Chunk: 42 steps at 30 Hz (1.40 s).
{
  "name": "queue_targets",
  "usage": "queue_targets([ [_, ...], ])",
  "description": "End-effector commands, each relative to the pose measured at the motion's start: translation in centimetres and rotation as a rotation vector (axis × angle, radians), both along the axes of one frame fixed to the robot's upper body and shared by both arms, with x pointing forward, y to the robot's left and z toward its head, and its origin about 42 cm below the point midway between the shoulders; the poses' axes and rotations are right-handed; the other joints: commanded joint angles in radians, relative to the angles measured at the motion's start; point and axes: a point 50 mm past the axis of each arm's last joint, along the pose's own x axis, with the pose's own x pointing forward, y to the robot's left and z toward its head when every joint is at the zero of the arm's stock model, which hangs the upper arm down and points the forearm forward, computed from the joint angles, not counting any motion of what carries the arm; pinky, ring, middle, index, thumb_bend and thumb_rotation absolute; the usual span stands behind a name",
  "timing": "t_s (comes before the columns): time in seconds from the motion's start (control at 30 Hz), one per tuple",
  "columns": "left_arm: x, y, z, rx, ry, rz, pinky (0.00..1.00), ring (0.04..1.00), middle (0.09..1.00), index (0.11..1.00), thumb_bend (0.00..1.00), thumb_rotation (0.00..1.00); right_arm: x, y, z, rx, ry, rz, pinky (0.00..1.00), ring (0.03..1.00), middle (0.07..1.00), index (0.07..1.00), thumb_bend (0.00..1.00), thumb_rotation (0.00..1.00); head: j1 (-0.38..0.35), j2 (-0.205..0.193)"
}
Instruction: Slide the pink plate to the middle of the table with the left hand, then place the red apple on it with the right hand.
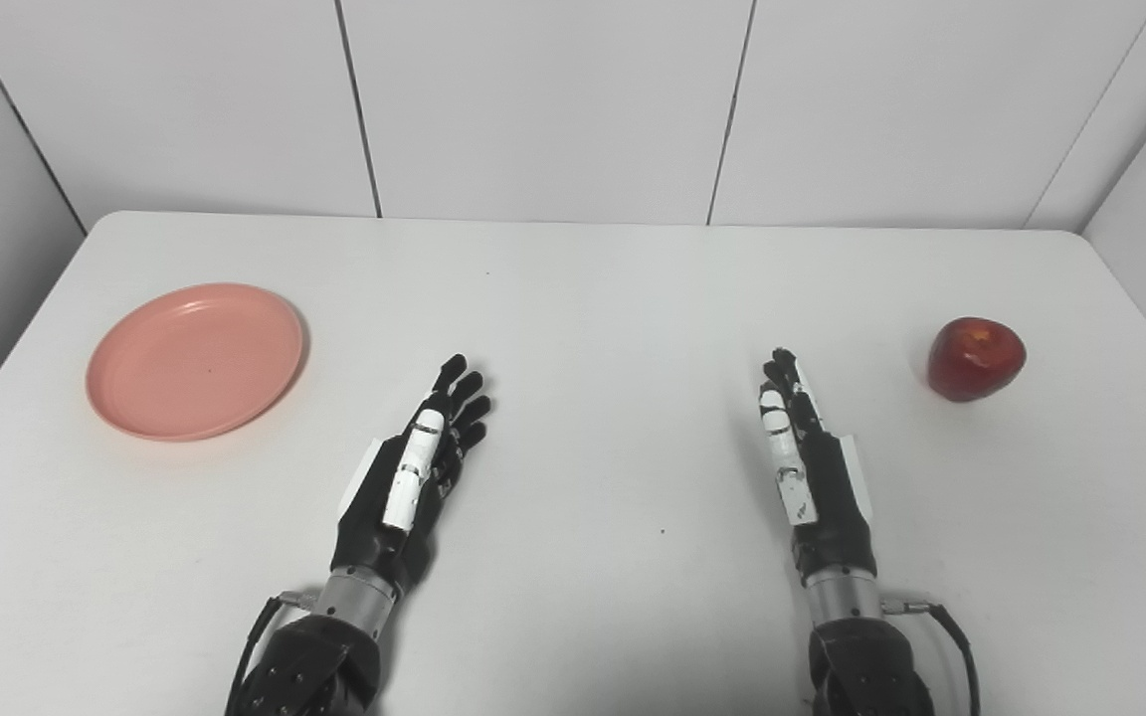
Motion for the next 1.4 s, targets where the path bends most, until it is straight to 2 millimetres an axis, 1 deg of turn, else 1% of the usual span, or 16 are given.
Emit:
queue_targets([
  [0.0,0.1,-0.4,0.6,0.009,-0.042,-0.004,0.98,0.956,0.974,0.974,0.42,1.0,0.4,-0.1,0.5,-0.001,-0.055,0.017,0.94,0.94,0.953,0.961,0.22,1.0,0.001,0.001],
  [0.03,0.2,-0.6,0.5,0.007,-0.041,-0.004,0.98,0.956,0.974,0.975,0.42,1.0,0.4,-0.3,0.4,0.006,-0.051,0.017,0.94,0.94,0.953,0.961,0.22,1.0,0.032,-0.012],
  [0.13,0.1,-1.2,0.2,0.001,-0.039,0.002,0.98,0.955,0.973,0.973,0.42,1.0,0.4,-0.8,0.3,0.028,-0.041,0.02,0.96,0.947,0.962,0.969,0.21,1.0,0.081,-0.033],
  [0.2,0.1,-1.8,0.0,-0.003,-0.037,0.007,0.98,0.955,0.973,0.974,0.42,1.0,0.4,-1.3,0.1,0.031,-0.04,0.022,0.97,0.944,0.96,0.97,0.17,1.0,0.132,-0.059],
  [0.23,0.1,-2.0,-0.1,-0.005,-0.037,0.007,0.98,0.958,0.976,0.977,0.42,1.0,0.4,-1.4,0.0,0.029,-0.04,0.022,0.97,0.944,0.96,0.97,0.16,1.0,0.132,-0.059],
  [0.27,0.1,-2.3,-0.2,-0.004,-0.037,0.007,0.98,0.961,0.98,0.981,0.42,1.0,0.4,-1.7,-0.2,0.025,-0.041,0.022,0.98,0.942,0.958,0.968,0.16,1.0,0.167,-0.078],
  [0.3,0.1,-2.5,-0.3,-0.005,-0.037,0.008,0.98,0.962,0.98,0.981,0.42,1.0,0.4,-1.9,-0.3,0.027,-0.045,0.025,0.98,0.942,0.957,0.968,0.16,1.0,0.167,-0.078],
  [0.33,0.1,-2.8,-0.4,-0.007,-0.039,0.008,0.98,0.963,0.982,0.982,0.42,1.0,0.4,-2.1,-0.5,0.032,-0.047,0.028,0.99,0.945,0.959,0.969,0.15,1.0,0.201,-0.098],
  [0.37,0.1,-2.9,-0.5,-0.008,-0.04,0.008,0.99,0.965,0.984,0.984,0.41,1.0,0.4,-2.2,-0.6,0.035,-0.049,0.031,0.99,0.949,0.961,0.971,0.14,1.0,0.201,-0.098],
  [0.4,0.1,-3.2,-0.7,-0.011,-0.04,0.009,0.99,0.966,0.985,0.986,0.41,1.0,0.4,-2.4,-0.7,0.043,-0.053,0.039,1.0,0.952,0.963,0.972,0.14,1.0,0.238,-0.12],
  [0.43,0.1,-3.5,-0.8,-0.013,-0.04,0.01,0.99,0.967,0.985,0.985,0.41,1.0,0.4,-2.6,-0.8,0.048,-0.056,0.045,1.0,0.957,0.969,0.976,0.13,1.0,0.238,-0.12],
  [0.47,0.2,-3.7,-1.0,-0.014,-0.038,0.01,0.99,0.968,0.985,0.985,0.41,1.0,0.4,-2.8,-0.9,0.055,-0.062,0.052,1.0,0.959,0.972,0.978,0.13,1.0,0.267,-0.136],
  [0.57,0.3,-4.2,-1.2,-0.011,-0.042,0.01,0.98,0.97,0.987,0.985,0.41,1.0,0.5,-3.1,-1.1,0.063,-0.074,0.061,1.0,0.966,0.975,0.981,0.1,1.0,0.295,-0.151],
  [0.7,0.6,-4.8,-1.6,-0.002,-0.048,0.012,0.98,0.975,0.993,0.989,0.41,1.0,0.7,-3.5,-1.3,0.062,-0.09,0.065,1.0,0.96,0.965,0.97,0.1,1.0,0.346,-0.18],
  [0.83,0.7,-5.1,-1.8,-0.001,-0.046,0.013,0.97,0.97,0.99,0.986,0.42,1.0,0.8,-3.6,-1.3,0.1,-0.095,0.078,1.0,0.972,0.974,0.975,0.08,1.0,0.369,-0.193],
  [1.37,0.9,-4.8,-2.0,0.004,-0.045,0.011,0.96,0.969,0.985,0.982,0.38,1.0,0.8,-2.8,-0.8,0.124,-0.097,0.097,1.0,0.997,0.999,0.998,0.03,1.0,0.355,-0.21],
])
